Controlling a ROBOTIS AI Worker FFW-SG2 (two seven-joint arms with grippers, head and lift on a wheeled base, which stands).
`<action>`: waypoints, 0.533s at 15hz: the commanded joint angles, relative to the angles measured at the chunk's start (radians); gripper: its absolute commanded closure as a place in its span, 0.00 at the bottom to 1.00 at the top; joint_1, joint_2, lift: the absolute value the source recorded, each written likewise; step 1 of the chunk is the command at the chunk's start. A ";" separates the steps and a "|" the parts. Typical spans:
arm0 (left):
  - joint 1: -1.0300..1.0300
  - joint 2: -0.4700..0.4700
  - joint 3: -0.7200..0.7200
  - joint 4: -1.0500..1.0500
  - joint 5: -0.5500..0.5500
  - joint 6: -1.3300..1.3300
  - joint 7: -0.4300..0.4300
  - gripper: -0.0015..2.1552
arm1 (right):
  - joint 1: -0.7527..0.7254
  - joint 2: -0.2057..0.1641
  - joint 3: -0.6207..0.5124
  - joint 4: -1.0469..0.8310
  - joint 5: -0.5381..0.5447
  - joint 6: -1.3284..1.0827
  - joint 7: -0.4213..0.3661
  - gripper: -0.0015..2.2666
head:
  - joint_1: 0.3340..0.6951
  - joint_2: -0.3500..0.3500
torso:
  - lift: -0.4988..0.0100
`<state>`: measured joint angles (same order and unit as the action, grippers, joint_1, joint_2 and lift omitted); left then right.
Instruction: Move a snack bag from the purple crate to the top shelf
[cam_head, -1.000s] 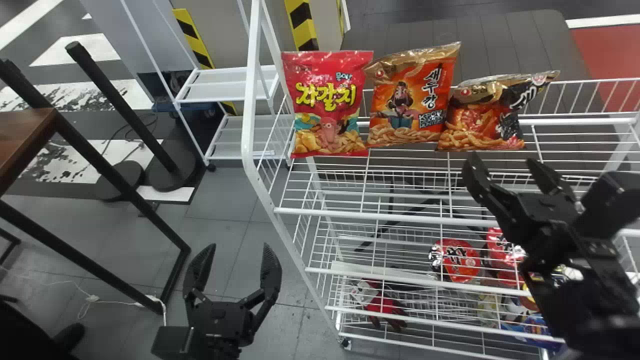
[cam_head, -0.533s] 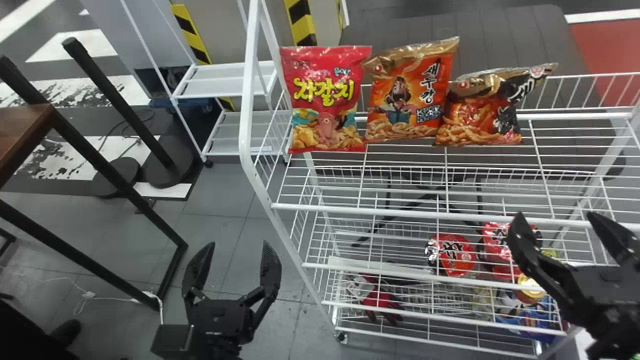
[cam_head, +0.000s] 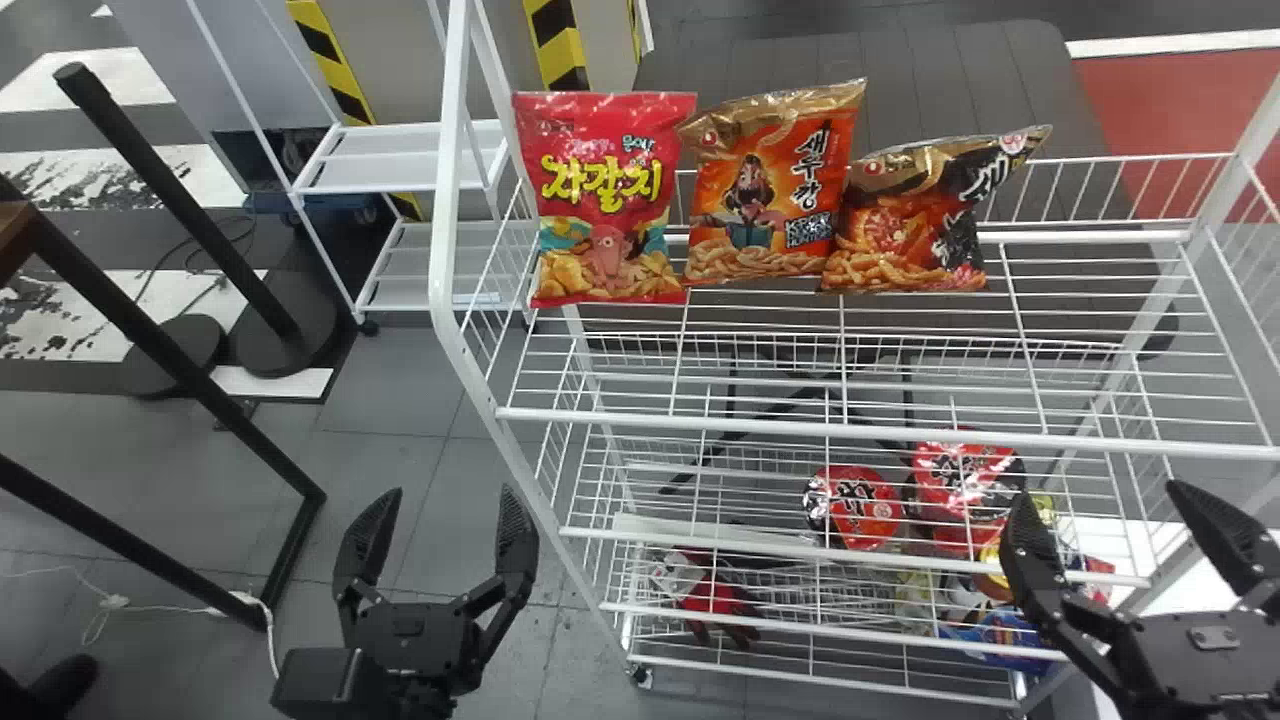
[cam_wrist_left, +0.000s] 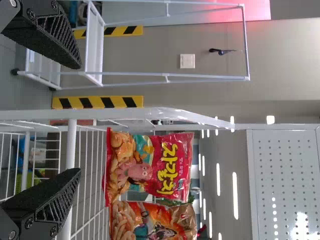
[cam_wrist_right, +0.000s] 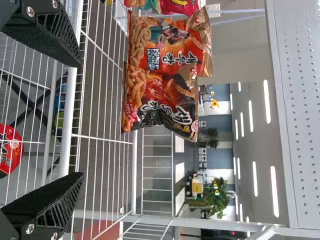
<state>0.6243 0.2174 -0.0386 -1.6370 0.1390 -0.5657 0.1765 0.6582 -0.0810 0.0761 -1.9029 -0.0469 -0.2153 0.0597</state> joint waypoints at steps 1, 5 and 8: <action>0.000 -0.006 -0.004 0.000 -0.009 0.004 0.001 0.04 | 0.012 0.012 0.002 -0.007 -0.001 -0.019 -0.001 0.01 | 1.00 0.76 | 0.98; 0.002 -0.010 -0.007 0.000 -0.018 0.010 0.003 0.04 | 0.021 0.017 0.014 -0.024 -0.001 -0.031 -0.001 0.01 | 1.00 0.76 | 0.98; 0.005 -0.010 -0.007 0.000 -0.019 0.010 0.006 0.04 | 0.024 0.015 0.022 -0.027 -0.001 -0.031 -0.001 0.01 | 1.00 0.76 | 0.98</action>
<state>0.6272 0.2071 -0.0460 -1.6368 0.1208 -0.5561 0.1822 0.6820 -0.0655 0.0932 -1.9291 -0.0476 -0.2457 0.0583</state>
